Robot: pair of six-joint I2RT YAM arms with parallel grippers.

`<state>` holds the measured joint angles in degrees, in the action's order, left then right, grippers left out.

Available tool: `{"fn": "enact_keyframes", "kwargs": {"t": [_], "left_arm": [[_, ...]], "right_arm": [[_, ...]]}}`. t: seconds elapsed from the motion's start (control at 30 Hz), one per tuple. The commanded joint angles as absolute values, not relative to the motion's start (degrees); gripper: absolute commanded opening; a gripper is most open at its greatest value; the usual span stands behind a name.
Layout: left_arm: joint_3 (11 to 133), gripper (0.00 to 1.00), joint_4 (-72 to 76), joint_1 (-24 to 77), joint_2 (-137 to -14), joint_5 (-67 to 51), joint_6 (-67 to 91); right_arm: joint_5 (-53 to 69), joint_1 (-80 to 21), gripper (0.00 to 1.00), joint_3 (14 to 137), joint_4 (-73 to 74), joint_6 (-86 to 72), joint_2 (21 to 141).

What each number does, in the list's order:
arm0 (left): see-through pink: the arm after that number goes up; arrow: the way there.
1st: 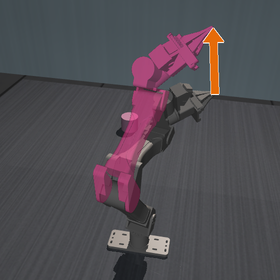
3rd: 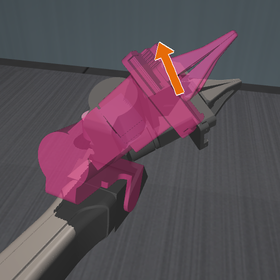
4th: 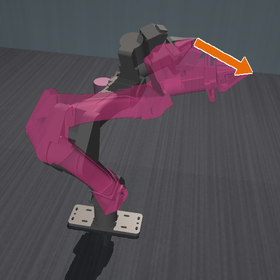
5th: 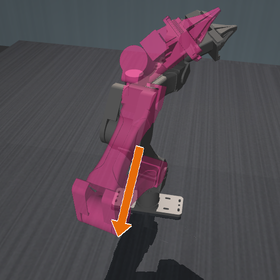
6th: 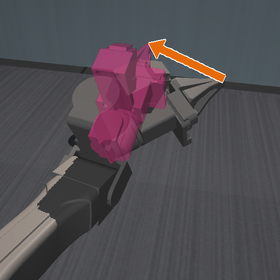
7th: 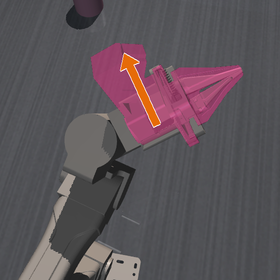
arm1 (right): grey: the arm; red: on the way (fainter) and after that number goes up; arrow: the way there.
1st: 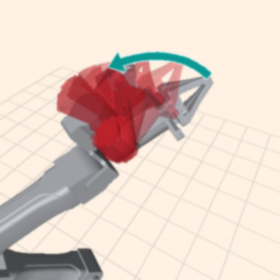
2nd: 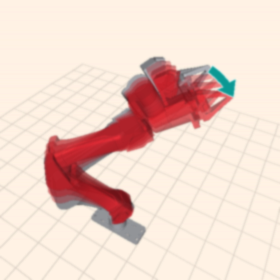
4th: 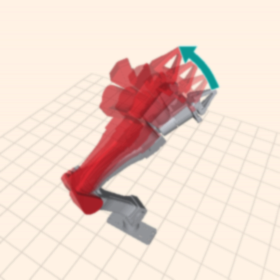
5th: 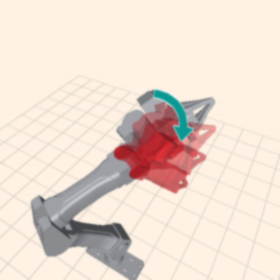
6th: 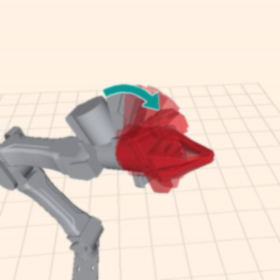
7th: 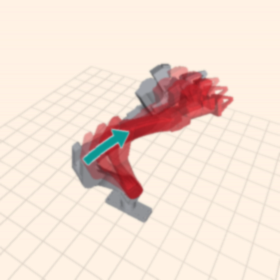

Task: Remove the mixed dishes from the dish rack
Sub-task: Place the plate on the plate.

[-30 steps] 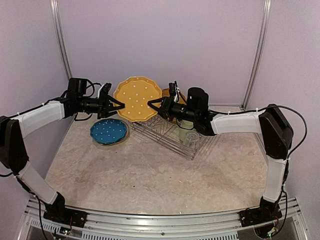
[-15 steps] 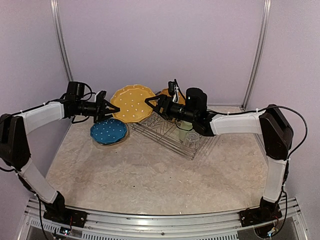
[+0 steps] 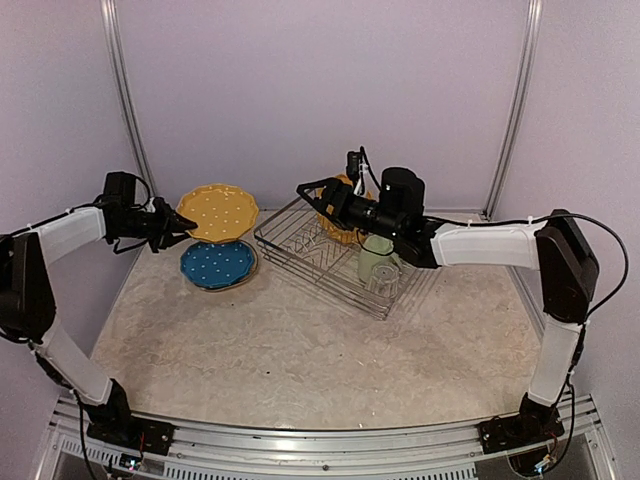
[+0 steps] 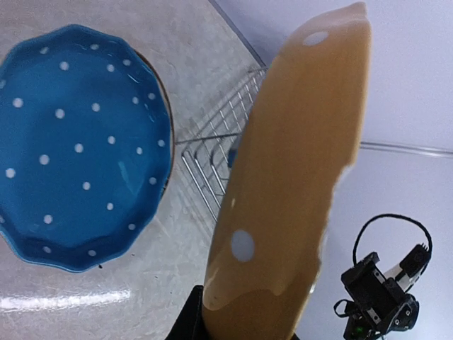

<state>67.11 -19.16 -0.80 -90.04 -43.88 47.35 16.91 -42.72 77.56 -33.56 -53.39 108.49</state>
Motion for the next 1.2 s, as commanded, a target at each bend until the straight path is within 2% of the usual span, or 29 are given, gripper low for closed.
{"fn": "enact_keyframes", "kwargs": {"t": [0.0,0.23,1.0,1.17], "left_arm": [[68.65,0.00,-21.00,-3.69,-86.11,-38.49,47.63],[73.98,0.00,-30.38,-4.59,-93.72,-36.91,47.20],[79.45,0.00,-36.56,-1.96,-104.77,-37.07,44.36],[79.89,0.12,-36.88,-1.95,-105.63,-37.34,44.25]], "right_arm": [[14.88,-42.06,0.81,75.98,-32.35,-51.19,105.18],[15.03,-41.85,0.82,75.40,-32.59,-51.05,104.67],[14.18,-41.24,0.82,73.65,-31.73,-49.48,101.70],[14.01,-41.15,0.82,73.01,-31.79,-49.31,101.25]]}}
